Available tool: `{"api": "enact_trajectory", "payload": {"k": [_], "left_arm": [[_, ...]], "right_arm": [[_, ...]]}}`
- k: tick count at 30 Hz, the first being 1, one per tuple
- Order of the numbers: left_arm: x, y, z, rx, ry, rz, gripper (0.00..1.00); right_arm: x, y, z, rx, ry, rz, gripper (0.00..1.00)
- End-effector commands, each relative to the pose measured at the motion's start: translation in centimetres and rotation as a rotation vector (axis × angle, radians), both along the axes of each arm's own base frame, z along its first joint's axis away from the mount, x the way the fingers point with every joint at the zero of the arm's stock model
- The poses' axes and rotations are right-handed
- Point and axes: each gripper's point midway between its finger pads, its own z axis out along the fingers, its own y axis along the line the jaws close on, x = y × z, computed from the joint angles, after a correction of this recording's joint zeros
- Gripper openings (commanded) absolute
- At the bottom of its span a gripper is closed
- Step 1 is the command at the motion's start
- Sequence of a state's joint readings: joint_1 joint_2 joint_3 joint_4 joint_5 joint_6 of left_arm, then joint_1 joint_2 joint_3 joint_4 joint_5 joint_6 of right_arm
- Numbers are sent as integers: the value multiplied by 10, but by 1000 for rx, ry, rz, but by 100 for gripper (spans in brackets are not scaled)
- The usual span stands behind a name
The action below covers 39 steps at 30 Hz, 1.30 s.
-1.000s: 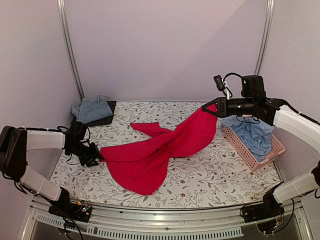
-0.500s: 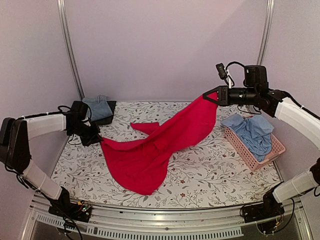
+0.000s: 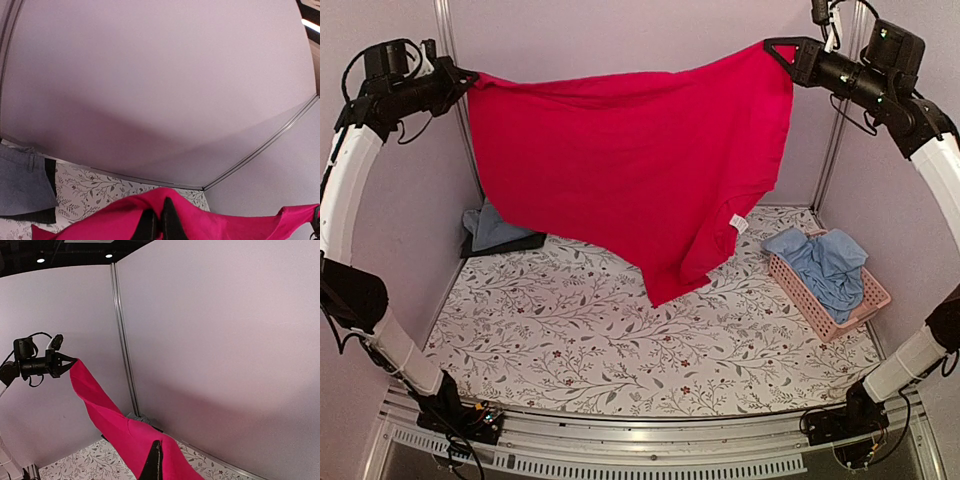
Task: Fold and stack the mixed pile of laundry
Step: Flatten out the crumpled T-shirt at the center of the board.
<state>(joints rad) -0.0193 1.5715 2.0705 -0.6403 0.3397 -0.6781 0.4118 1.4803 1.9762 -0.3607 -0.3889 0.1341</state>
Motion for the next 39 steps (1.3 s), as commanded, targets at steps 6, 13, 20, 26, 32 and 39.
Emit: {"api": "enact_trajectory", "payload": {"k": [6, 13, 20, 26, 32, 39], "left_arm": [[-45, -15, 54, -15, -125, -164, 0], [-113, -32, 99, -89, -227, -275, 0], [-147, -41, 116, -146, -269, -342, 0], [-111, -32, 98, -166, -219, -273, 0], [-32, -31, 48, -196, -153, -241, 0], [65, -57, 28, -143, -202, -321, 0]], "right_arm": [[-38, -22, 62, 30, -169, -25, 0], [-96, -21, 74, 86, -112, 135, 0], [-142, -37, 92, 203, -100, 175, 0], [-109, -45, 79, 221, -61, 40, 0], [-13, -62, 42, 165, -27, -130, 0], [100, -90, 15, 218, -15, -102, 0]]}}
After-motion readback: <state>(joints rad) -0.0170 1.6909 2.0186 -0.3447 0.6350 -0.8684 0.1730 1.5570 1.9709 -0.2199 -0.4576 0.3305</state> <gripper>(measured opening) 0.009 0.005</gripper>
